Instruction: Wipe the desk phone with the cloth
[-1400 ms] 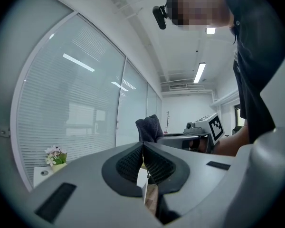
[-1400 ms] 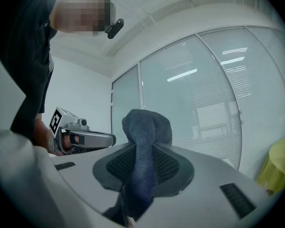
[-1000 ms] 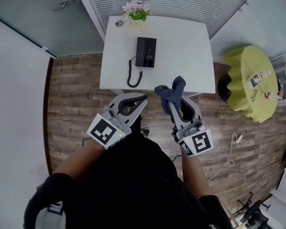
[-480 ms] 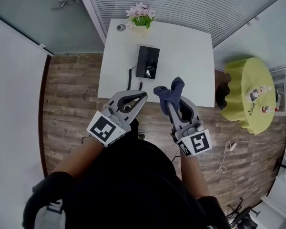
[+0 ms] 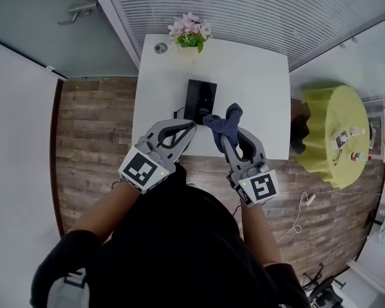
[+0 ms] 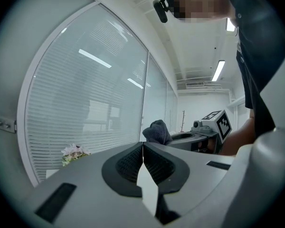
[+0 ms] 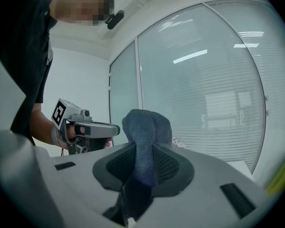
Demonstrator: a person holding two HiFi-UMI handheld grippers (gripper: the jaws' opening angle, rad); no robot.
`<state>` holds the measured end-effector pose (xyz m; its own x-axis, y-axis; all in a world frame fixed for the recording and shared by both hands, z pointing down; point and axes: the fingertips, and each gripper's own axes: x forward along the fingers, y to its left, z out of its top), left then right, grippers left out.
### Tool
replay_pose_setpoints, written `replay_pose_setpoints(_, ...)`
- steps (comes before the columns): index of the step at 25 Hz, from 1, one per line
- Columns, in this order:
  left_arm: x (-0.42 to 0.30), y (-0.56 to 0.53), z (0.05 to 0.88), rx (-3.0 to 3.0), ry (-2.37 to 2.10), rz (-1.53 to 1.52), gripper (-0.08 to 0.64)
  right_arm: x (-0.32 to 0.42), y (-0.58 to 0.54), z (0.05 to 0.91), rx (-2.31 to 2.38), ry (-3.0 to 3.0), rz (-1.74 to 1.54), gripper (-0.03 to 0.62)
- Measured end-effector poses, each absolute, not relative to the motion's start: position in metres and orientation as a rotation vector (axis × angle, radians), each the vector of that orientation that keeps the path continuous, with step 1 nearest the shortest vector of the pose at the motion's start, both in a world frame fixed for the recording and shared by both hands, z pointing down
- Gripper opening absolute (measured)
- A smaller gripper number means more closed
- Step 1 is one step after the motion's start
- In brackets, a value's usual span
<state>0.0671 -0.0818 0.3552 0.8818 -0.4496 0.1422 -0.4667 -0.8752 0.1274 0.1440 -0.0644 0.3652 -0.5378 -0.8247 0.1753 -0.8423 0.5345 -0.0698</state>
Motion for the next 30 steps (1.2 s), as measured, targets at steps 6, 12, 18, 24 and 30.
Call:
replay_pose_setpoints(6, 0.059, -0.119, 0.372, 2.886, -0.714, 0.219, 0.011, 0.131, -0.104, 0.390, 1.395, -2.541, 0.168, 0.098)
replay_pose_setpoints(12, 0.051, -0.144, 0.399, 2.849, -0.782, 0.257, 0.011, 0.112, -0.138, 0.423, 1.262, -2.450, 0.065, 0.098)
replay_pose_setpoints(18, 0.046, -0.162, 0.431, 2.776, -0.894, 0.299, 0.011, 0.107, -0.176, 0.456, 1.140, -2.421, 0.042, 0.098)
replay_pose_setpoints(24, 0.047, -0.184, 0.461, 2.702, -1.001, 0.330, 0.011, 0.105, -0.208, 0.495, 0.991, -2.370, 0.023, 0.098)
replay_pose_setpoints(30, 0.043, -0.206, 0.496, 2.638, -1.083, 0.387, 0.011, 0.099, -0.234, 0.538, 0.877, -2.295, -0.045, 0.098)
